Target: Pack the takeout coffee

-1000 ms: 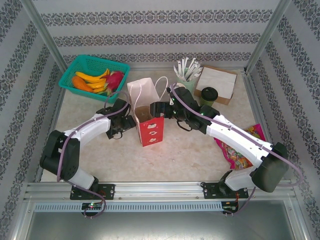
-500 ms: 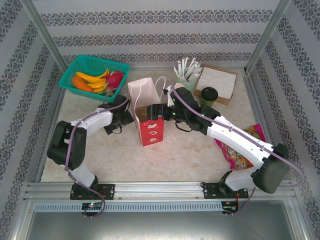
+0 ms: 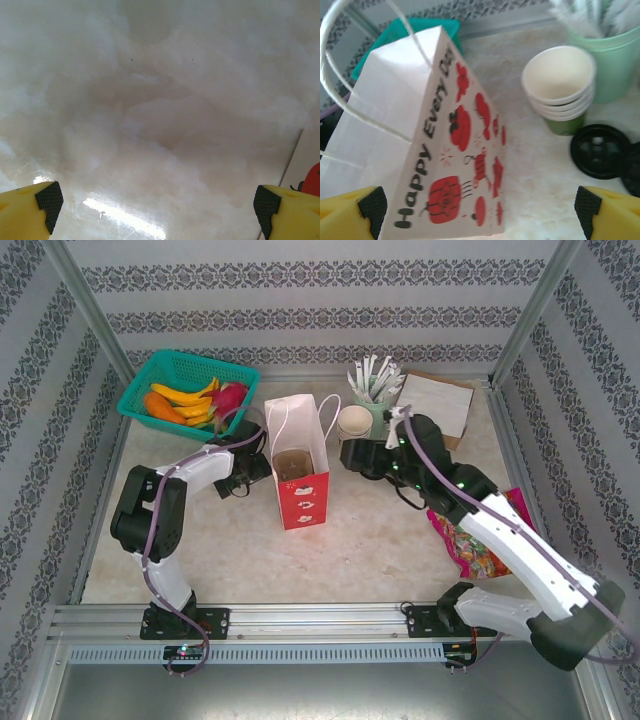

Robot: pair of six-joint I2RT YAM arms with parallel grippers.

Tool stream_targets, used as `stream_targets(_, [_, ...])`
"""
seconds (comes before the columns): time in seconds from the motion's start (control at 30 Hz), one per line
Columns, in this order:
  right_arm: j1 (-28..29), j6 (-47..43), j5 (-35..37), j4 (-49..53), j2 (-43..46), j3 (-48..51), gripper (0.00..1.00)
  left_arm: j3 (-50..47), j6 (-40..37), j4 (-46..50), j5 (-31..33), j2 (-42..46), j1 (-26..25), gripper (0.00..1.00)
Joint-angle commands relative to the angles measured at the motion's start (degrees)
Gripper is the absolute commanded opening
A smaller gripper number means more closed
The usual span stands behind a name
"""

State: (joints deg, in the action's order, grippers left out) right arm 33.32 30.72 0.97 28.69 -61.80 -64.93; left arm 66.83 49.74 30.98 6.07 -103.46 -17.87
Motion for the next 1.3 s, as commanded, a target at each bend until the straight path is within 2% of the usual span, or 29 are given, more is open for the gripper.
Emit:
stream_targets(0.0, [-5.5,-3.9,-0.7,3.4,3.3,3.1,0.98,1.1,-0.9,0.9,1.7,0.4,0.6,1.0])
stream_targets(0.17, [-14.0,-3.8,4.3,2.2,5.2,7.7,0.98,-1.9,-1.0,0.3,2.1,5.2,0.9,1.0])
stream_targets(0.4, [-23.8,-8.9,1.0,1.9,-1.9,7.5,0.98,-7.1,0.3,-2.1,2.5,13.5,0.9,1.0])
stream_targets(0.47, [-24.8,-11.3,2.0,2.0,-5.1,6.1,0.98,-8.5,0.6,-2.8,3.6,15.7,0.8,1.0])
stream_targets(0.6, [-25.3,-9.5,10.0,-4.9,-9.6,7.4,0.98,-12.1,0.5,-6.8,6.0,20.9,0.9,1.0])
stream_targets(0.67, [-26.0,-8.1,11.2,-7.7,-11.6,7.7,0.98,-12.9,0.5,-7.5,7.1,22.9,0.9,1.0])
stream_targets(0.77, [-29.6,-7.8,4.3,-6.2,-16.7,3.9,0.98,-13.5,-0.3,-8.1,8.3,25.3,1.0,1.0])
stream_targets(0.83, [-31.5,-11.7,-3.0,-4.0,-20.9,-0.3,0.98,-13.9,-1.3,-8.5,9.0,26.4,1.1,1.0])
stream_targets(0.9, [-32.1,-12.8,-5.8,-3.2,-24.0,-2.9,0.98,-14.2,-2.3,-9.1,9.5,27.2,1.2,1.0])
stream_targets(1.0, [-32.4,-13.5,-7.2,-3.2,-27.8,-5.8,0.98,-15.1,-3.1,-10.5,10.0,28.0,1.3,1.0])
stream_targets(1.1, [-32.5,-14.2,-7.4,1.5,-32.9,-11.1,0.98,-15.4,-3.3,-11.8,9.8,28.6,1.4,1.0])
stream_targets(1.27, [-32.5,-13.9,-2.8,6.3,-38.8,-16.6,0.98,-14.9,-3.9,-11.9,9.6,28.5,1.6,1.0])
